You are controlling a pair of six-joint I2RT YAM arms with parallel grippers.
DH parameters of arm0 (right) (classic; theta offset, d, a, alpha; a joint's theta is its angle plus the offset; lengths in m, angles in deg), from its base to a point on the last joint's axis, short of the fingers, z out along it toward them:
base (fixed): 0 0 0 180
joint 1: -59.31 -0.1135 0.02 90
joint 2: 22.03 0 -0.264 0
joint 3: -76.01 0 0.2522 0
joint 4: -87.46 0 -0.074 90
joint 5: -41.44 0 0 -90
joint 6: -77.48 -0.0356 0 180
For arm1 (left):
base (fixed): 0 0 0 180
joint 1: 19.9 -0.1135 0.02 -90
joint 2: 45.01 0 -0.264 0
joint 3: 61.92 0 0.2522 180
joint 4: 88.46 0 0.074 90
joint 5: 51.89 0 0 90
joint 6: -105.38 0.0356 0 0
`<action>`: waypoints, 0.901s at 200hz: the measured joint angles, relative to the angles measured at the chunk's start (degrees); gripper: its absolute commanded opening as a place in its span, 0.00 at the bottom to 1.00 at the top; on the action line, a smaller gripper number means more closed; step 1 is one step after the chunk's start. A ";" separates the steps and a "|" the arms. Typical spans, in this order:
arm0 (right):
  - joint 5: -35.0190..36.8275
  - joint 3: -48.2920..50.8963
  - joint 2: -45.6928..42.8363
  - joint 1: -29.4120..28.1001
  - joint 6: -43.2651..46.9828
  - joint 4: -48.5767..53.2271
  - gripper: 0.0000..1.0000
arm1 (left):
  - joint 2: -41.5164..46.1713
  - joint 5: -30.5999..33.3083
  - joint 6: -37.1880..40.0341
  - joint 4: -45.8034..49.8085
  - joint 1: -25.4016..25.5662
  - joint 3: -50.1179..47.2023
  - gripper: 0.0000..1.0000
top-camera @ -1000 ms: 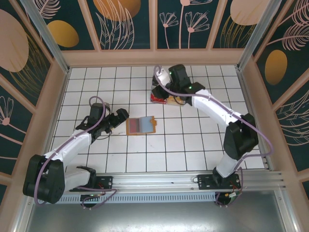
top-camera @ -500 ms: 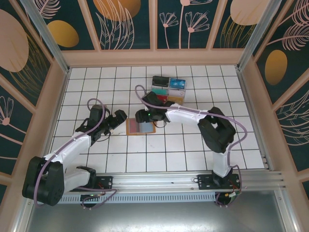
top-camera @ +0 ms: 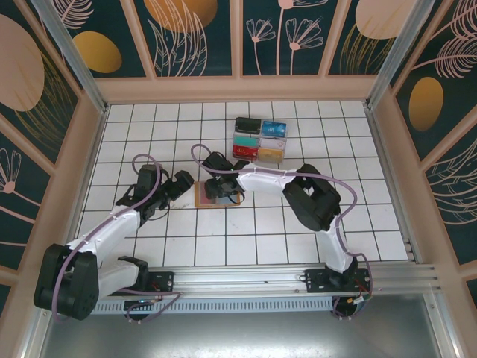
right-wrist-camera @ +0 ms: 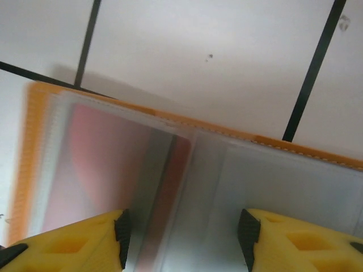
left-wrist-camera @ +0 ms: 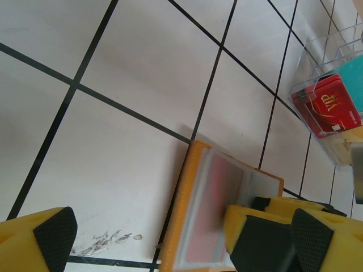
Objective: Take the credit cards out of the card holder
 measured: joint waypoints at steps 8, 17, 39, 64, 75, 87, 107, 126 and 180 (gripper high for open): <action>0.35 -0.20 0.13 -0.02 -0.02 -0.02 0.55 | -0.26 -0.42 0.00 -0.07 0.00 0.02 0.93; 0.66 -0.17 0.35 0.00 -0.02 0.02 0.53 | -0.72 -1.25 0.07 -0.22 0.00 0.00 0.89; 1.36 -0.04 0.37 0.04 0.00 0.09 0.46 | -2.38 -3.72 0.09 -1.20 0.00 0.00 0.76; 1.99 0.92 0.31 0.22 -0.04 -0.63 0.41 | -5.05 -7.82 0.66 -3.58 0.00 0.02 0.61; 2.05 1.60 0.00 0.33 -0.04 -1.29 0.40 | -6.36 -9.49 0.35 -4.98 0.00 0.00 0.55; 2.05 2.23 -0.28 0.44 -0.04 -2.01 0.40 | -7.89 -11.69 0.35 -6.78 0.00 -0.04 0.49; 2.05 2.86 -0.55 0.44 -0.02 -2.75 0.38 | -10.36 -14.82 0.13 -9.68 0.02 -0.11 0.39; 2.05 3.26 -0.66 0.52 -0.02 -3.21 0.38 | -12.59 -17.11 0.17 -12.00 0.02 -0.11 0.34; 1.86 4.13 -1.05 0.79 -0.04 -4.22 0.36 | -18.18 -19.80 0.09 -14.60 0.26 0.87 0.32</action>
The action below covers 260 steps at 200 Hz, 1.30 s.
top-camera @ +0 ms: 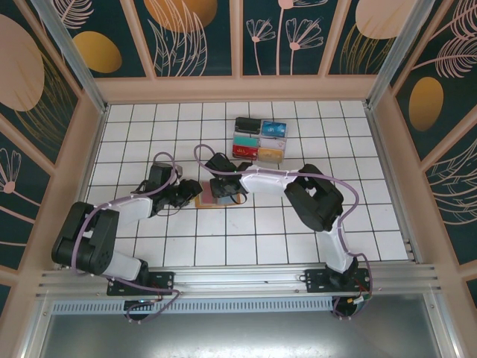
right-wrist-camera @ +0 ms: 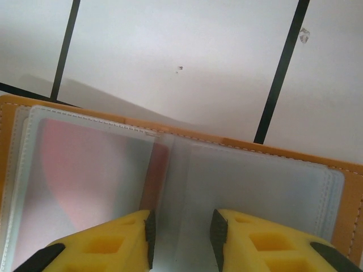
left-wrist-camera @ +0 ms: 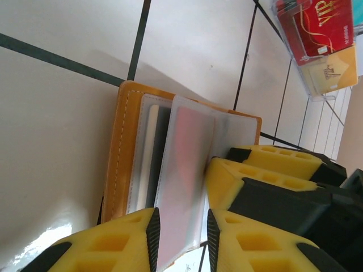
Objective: Take the credit cards out of the card holder
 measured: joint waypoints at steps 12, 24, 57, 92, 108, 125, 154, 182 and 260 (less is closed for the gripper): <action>-0.02 0.26 -0.07 0.00 0.00 -0.33 0.36 | -0.87 0.07 0.00 -0.02 0.09 0.35 0.33; -0.02 0.50 -0.17 0.02 0.00 -0.61 0.36 | -1.42 0.07 0.00 -0.02 0.09 0.44 0.33; -0.26 0.68 -0.26 0.11 0.00 -0.87 0.36 | -3.13 -0.02 0.00 -0.85 0.20 0.68 0.33; -0.46 0.68 -0.26 0.17 0.00 -0.90 0.35 | -4.37 -1.22 0.02 -2.03 0.55 0.94 0.32; -0.76 0.68 -0.26 0.33 0.00 -0.92 0.35 | -4.66 -2.03 0.17 -2.60 0.83 0.96 0.29; -1.20 0.70 -0.28 0.44 0.00 -0.94 0.35 | -4.83 -2.84 0.44 -3.06 0.85 1.01 0.24; -2.14 0.96 -0.55 0.85 -0.04 -1.18 0.33 | -5.16 -3.43 0.76 -3.89 0.96 1.03 0.13; -4.26 0.96 -0.98 1.51 -0.09 -1.16 0.34 | -5.31 -3.39 1.70 -3.93 0.96 1.29 0.04; -9.55 3.91 -12.59 4.02 -1.33 -6.58 0.48 | 1.20 8.15 8.68 9.42 1.22 4.90 0.01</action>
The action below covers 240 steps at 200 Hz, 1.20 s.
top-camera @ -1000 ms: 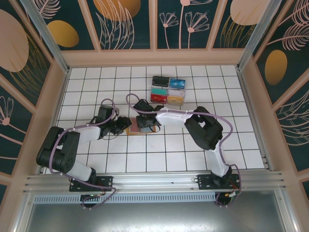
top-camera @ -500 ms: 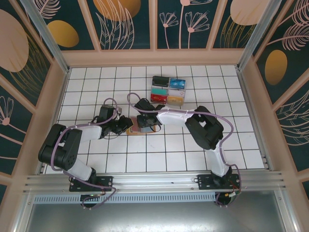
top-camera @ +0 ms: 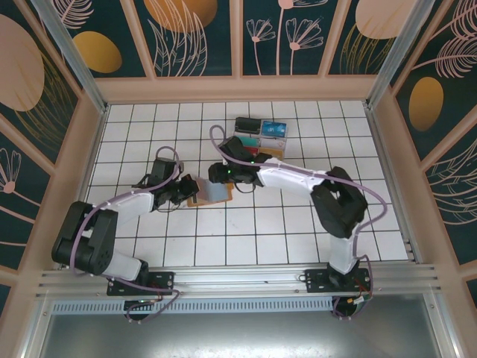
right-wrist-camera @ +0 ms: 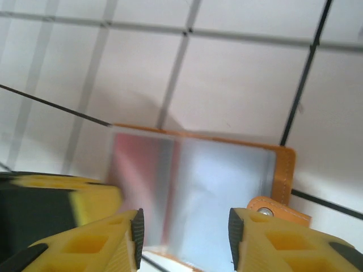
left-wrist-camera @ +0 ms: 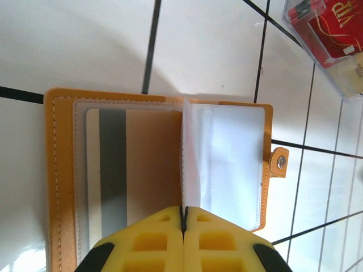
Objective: Take the credit cards out of the card holder
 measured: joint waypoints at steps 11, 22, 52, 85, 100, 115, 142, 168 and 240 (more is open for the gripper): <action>0.00 0.79 -2.67 0.26 -0.11 -1.68 0.48 | 1.38 1.68 0.94 2.36 0.00 0.37 0.02; 0.04 1.73 -4.63 0.52 -0.22 -3.13 0.48 | 2.27 3.32 1.75 4.61 0.00 0.85 0.09; 0.04 3.91 -6.25 1.09 -1.20 -5.05 0.48 | 2.62 4.00 2.58 6.73 -0.02 1.55 0.28; 0.04 5.79 -6.25 1.25 -1.73 -4.94 0.47 | 0.94 -2.84 1.07 1.53 0.00 1.49 0.40; 0.04 5.81 -6.25 1.27 -1.92 -4.96 0.47 | -0.46 -6.14 -0.17 -2.03 0.00 1.49 0.40; 0.07 5.84 -6.27 1.33 -2.14 -4.98 0.47 | -1.90 -8.63 -1.33 -5.07 0.00 1.49 0.43; 0.13 6.82 -6.56 1.57 -2.73 -5.38 0.47 | -3.04 -12.07 -3.17 -9.49 0.00 1.42 0.51; 0.04 7.17 -6.56 1.73 -2.78 -5.42 0.47 | -2.95 -11.96 -3.80 -10.75 0.00 1.31 0.54; -3.89 4.61 -2.27 1.55 -2.84 -5.55 0.40 | 4.26 -3.91 -5.25 -8.26 -1.57 -2.43 0.45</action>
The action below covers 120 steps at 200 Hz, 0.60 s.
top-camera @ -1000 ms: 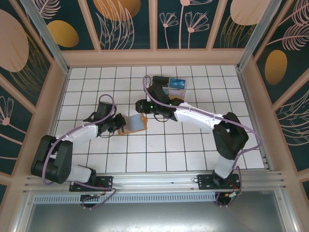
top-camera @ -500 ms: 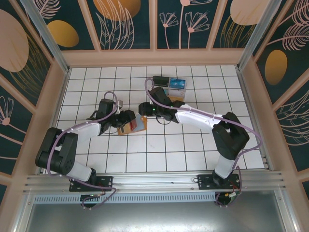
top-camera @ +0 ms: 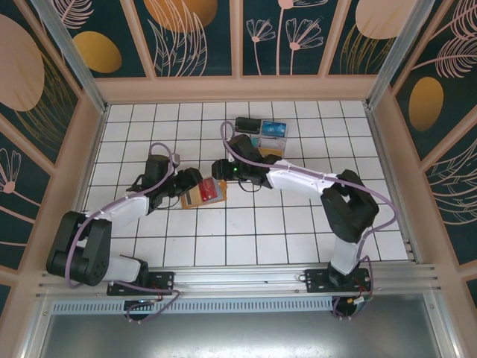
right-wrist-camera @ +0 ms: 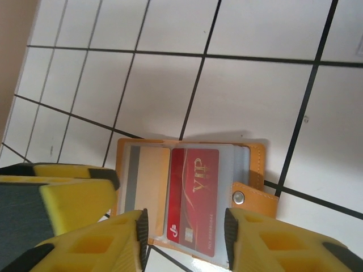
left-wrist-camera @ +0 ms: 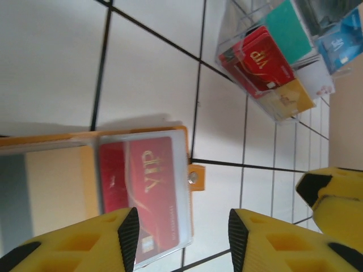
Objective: Take the credit cards out of the card holder
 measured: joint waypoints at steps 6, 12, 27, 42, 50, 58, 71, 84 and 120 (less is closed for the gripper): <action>-0.37 -0.33 0.92 -0.02 -0.13 0.04 0.39 | 0.11 0.39 -0.28 0.09 -0.02 -0.50 0.44; -0.66 -0.61 1.70 -0.09 -0.15 0.15 0.38 | 0.15 0.63 -0.63 0.26 -0.02 -0.94 0.44; -1.33 -1.44 3.89 -0.37 -0.35 0.48 0.36 | 0.13 0.85 -1.31 0.66 0.00 -1.64 0.42; -2.12 -2.69 5.90 -0.55 -0.42 1.18 0.35 | 0.00 0.81 -1.86 0.68 -0.02 -1.75 0.43; -2.34 -3.34 6.86 -0.66 -0.42 1.53 0.34 | -0.22 0.59 -2.10 0.37 -0.02 -1.75 0.41; -2.75 -3.89 7.74 -0.74 -0.39 1.90 0.33 | -0.72 0.13 -2.49 -0.15 -0.02 -1.75 0.40; -3.52 -4.57 8.90 -0.76 -0.42 2.38 0.33 | -2.10 -0.94 -3.10 -1.11 -0.02 -1.75 0.38; -3.96 -4.96 9.73 -0.81 -0.39 3.02 0.33 | -3.48 -1.81 -3.58 -1.66 0.00 -1.73 0.37; -4.94 -6.80 12.09 -0.81 -0.35 3.91 0.33 | -6.54 -3.37 -4.68 -3.34 0.00 -1.73 0.34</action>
